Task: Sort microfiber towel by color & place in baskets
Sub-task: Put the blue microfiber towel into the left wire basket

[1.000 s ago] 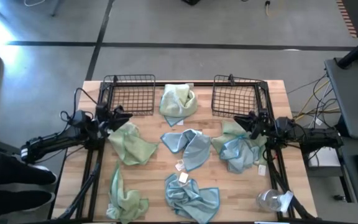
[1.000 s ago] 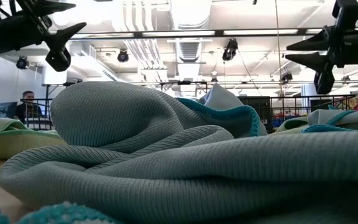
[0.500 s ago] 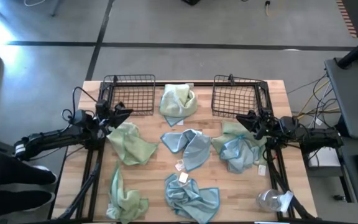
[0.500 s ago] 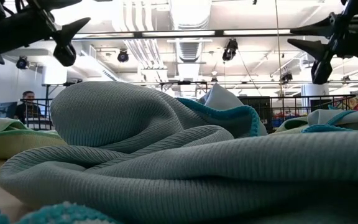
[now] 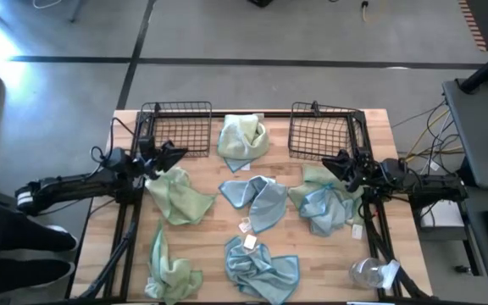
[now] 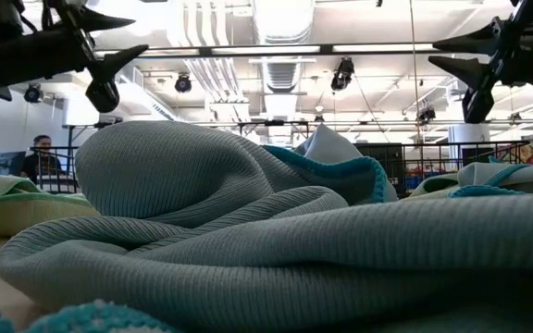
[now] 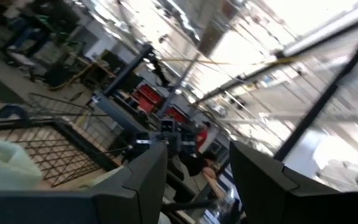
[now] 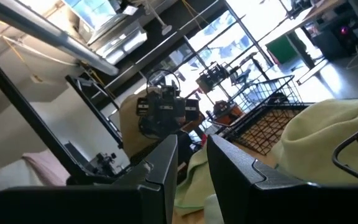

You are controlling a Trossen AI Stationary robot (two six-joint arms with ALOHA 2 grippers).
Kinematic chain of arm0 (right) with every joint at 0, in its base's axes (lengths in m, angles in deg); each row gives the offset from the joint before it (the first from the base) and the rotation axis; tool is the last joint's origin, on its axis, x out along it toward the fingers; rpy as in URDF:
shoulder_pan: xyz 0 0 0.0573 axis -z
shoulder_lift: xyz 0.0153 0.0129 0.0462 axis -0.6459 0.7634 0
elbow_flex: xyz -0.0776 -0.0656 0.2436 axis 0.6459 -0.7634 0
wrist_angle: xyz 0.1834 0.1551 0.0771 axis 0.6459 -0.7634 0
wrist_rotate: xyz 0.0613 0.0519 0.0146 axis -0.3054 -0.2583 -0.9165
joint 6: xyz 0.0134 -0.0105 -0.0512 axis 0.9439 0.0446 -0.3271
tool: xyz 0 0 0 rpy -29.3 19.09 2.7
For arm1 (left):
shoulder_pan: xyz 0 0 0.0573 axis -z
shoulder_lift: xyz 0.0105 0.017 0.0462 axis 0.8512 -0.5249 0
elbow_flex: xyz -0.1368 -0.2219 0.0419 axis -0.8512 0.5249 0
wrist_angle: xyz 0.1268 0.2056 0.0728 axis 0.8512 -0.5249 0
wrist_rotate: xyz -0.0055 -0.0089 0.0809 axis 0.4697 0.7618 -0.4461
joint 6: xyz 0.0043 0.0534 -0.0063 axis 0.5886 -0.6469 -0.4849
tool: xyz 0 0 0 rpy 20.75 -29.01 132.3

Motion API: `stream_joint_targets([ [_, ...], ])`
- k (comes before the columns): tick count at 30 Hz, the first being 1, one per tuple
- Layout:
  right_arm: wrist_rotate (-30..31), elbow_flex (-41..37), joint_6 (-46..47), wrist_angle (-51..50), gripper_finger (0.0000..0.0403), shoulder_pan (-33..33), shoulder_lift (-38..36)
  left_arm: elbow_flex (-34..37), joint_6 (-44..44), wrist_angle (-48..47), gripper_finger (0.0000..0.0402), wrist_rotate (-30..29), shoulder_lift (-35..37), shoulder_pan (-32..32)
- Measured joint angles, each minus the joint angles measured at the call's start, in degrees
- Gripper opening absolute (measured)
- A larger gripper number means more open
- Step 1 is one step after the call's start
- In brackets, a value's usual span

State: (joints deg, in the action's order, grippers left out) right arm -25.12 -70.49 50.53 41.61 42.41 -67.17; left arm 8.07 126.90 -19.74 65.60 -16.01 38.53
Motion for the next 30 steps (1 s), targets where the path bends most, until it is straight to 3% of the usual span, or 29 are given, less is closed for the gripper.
stream_joint_targets([
  [7,-0.13,0.02,-2.41,-0.04,0.0082,0.0,0.0,0.01,0.69,-0.03,0.0159,-6.16,-1.24,-0.02],
  [17,-2.78,0.09,-1.88,-0.07,0.0082,-0.02,0.0,0.0,2.11,-0.08,0.0159,-6.38,-3.52,-0.04],
  [23,-2.78,0.09,-2.49,-0.07,0.0082,-0.02,0.0,0.0,8.25,-0.07,0.0159,-6.53,-5.38,-0.04],
  [30,-2.78,0.09,-2.98,-0.23,0.0082,-0.02,0.0,0.02,14.27,0.21,0.0159,-16.98,-7.54,0.0],
])
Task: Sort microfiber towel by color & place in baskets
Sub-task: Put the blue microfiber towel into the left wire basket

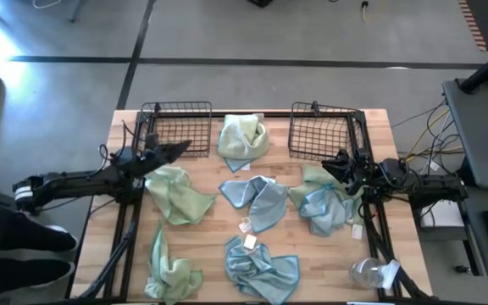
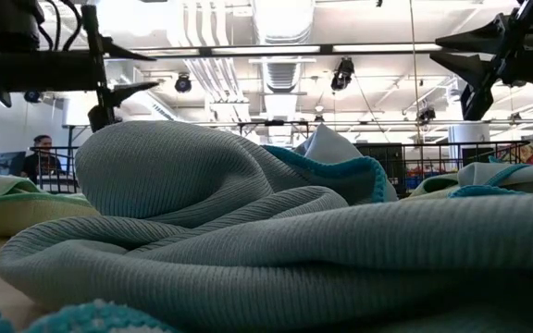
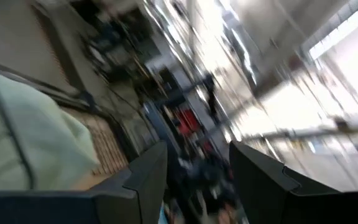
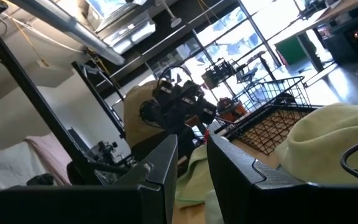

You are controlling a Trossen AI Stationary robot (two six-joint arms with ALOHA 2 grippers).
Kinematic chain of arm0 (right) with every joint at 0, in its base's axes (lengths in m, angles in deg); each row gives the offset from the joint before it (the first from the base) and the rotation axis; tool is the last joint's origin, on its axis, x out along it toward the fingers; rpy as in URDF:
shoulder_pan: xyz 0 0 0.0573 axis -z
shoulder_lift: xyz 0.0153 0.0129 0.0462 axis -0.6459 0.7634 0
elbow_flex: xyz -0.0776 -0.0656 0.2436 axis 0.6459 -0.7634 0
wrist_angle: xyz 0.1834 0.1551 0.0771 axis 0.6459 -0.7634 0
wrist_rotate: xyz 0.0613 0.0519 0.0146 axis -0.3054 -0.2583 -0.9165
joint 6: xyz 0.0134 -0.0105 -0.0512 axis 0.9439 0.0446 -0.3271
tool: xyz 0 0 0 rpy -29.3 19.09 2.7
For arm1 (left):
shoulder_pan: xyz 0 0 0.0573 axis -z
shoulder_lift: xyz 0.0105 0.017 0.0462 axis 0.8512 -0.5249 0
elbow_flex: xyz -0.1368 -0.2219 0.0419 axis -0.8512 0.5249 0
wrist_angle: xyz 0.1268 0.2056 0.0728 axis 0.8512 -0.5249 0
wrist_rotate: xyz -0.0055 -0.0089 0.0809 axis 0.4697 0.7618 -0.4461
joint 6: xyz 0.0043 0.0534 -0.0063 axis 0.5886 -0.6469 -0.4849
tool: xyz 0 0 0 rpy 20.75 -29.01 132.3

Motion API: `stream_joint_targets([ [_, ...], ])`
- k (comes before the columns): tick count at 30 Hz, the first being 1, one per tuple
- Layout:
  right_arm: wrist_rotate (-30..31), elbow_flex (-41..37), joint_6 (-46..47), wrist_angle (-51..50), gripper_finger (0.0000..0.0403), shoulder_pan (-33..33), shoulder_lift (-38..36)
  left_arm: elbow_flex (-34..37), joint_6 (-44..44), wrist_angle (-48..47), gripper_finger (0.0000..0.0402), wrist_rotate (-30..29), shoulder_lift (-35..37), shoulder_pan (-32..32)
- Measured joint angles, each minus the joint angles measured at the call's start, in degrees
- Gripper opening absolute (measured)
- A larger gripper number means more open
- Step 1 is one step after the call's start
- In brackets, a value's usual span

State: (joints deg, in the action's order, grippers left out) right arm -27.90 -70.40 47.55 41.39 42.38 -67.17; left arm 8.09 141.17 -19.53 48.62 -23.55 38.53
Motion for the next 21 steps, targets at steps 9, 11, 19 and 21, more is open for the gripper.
stream_joint_targets([
  [9,0.0,0.0,0.0,-0.4,0.0082,0.0,0.0,-0.02,-2.79,-0.38,0.0159,-5.34,-4.4,-0.04],
  [11,0.0,0.0,0.01,-0.45,0.0082,0.0,0.0,-0.01,-4.36,-0.38,0.0159,-5.14,-5.69,-0.04],
  [19,0.23,0.0,0.03,-0.38,0.0082,0.0,0.0,-0.19,-5.52,0.51,0.0159,-4.37,-9.32,0.0],
  [21,0.24,0.0,0.04,-0.36,0.0082,0.0,0.0,-0.19,-5.5,0.52,0.0159,-4.35,-9.61,0.0],
])
